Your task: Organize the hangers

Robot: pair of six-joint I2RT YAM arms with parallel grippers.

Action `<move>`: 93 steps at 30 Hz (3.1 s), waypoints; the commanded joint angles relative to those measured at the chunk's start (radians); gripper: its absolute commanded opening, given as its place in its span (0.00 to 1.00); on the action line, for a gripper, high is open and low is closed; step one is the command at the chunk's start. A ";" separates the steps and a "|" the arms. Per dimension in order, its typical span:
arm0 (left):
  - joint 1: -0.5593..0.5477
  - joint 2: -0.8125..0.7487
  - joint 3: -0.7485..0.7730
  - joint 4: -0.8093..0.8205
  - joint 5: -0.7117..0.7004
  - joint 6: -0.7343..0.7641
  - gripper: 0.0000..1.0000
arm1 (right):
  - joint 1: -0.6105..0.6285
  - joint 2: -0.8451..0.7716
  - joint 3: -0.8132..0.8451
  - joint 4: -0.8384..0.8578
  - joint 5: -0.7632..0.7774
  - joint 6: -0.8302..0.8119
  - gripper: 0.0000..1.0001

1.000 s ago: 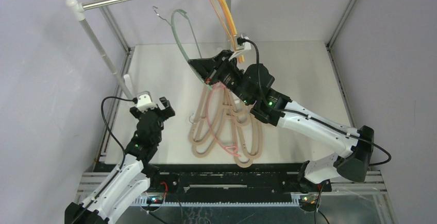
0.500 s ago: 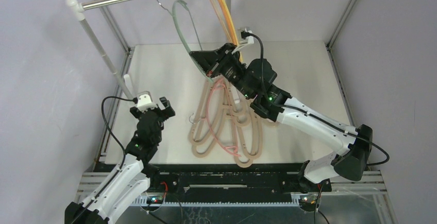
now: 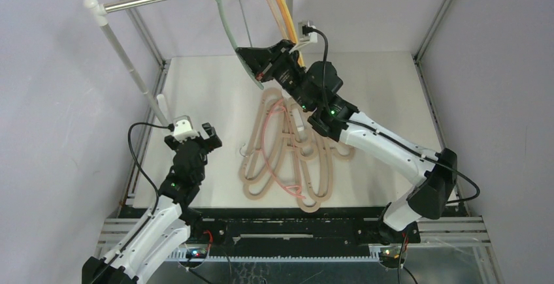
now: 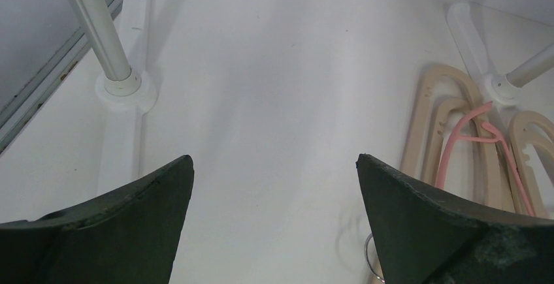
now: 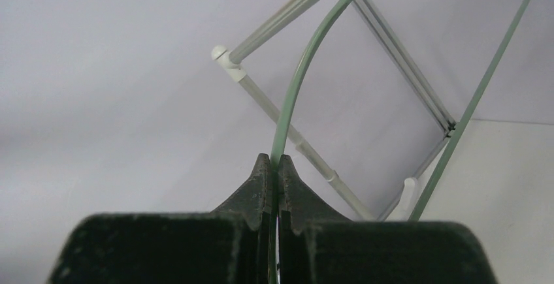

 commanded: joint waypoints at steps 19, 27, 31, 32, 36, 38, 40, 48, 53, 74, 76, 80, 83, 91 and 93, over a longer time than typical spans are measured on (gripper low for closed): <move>-0.004 0.017 -0.005 0.050 0.001 -0.004 0.99 | -0.086 0.056 0.002 0.082 0.039 0.064 0.01; -0.004 0.029 -0.005 0.057 0.003 -0.003 0.99 | -0.083 -0.031 -0.076 0.054 0.117 0.011 0.59; -0.004 0.033 -0.004 0.054 -0.001 0.000 0.99 | -0.053 -0.084 -0.115 0.042 0.185 -0.078 0.83; -0.005 0.032 -0.003 0.052 -0.003 0.001 0.99 | -0.040 -0.098 -0.117 0.031 0.199 -0.109 0.87; -0.005 0.029 -0.004 0.050 -0.012 0.007 0.99 | 0.046 -0.147 -0.130 -0.012 0.272 -0.304 1.00; -0.005 0.028 -0.004 0.047 -0.016 0.009 0.99 | 0.089 -0.177 -0.148 -0.043 0.288 -0.387 1.00; -0.004 0.029 -0.005 0.047 -0.021 0.008 1.00 | 0.131 -0.204 -0.159 -0.102 0.303 -0.451 1.00; -0.005 0.045 -0.006 0.051 -0.019 0.001 0.99 | 0.350 -0.274 -0.258 -0.339 0.455 -0.622 1.00; -0.004 0.062 0.001 0.047 -0.010 -0.001 0.99 | 0.414 -0.255 -0.368 -0.491 0.530 -0.536 0.95; -0.004 0.046 -0.007 0.048 -0.017 -0.001 0.99 | 0.355 0.137 -0.494 -0.809 0.405 -0.227 0.90; -0.004 0.048 -0.007 0.050 -0.017 0.001 0.99 | 0.350 0.154 -0.499 -0.808 0.389 -0.224 0.89; -0.005 0.053 -0.005 0.050 -0.020 0.003 0.99 | 0.325 0.164 -0.531 -0.777 0.335 -0.216 0.87; -0.004 0.053 -0.005 0.052 -0.020 0.004 0.99 | 0.294 0.164 -0.559 -0.733 0.265 -0.226 0.82; -0.005 0.057 -0.005 0.054 -0.022 0.004 0.99 | 0.288 0.197 -0.560 -0.712 0.256 -0.257 0.77; -0.005 0.056 -0.005 0.054 -0.022 0.004 1.00 | 0.289 0.207 -0.560 -0.712 0.255 -0.255 0.76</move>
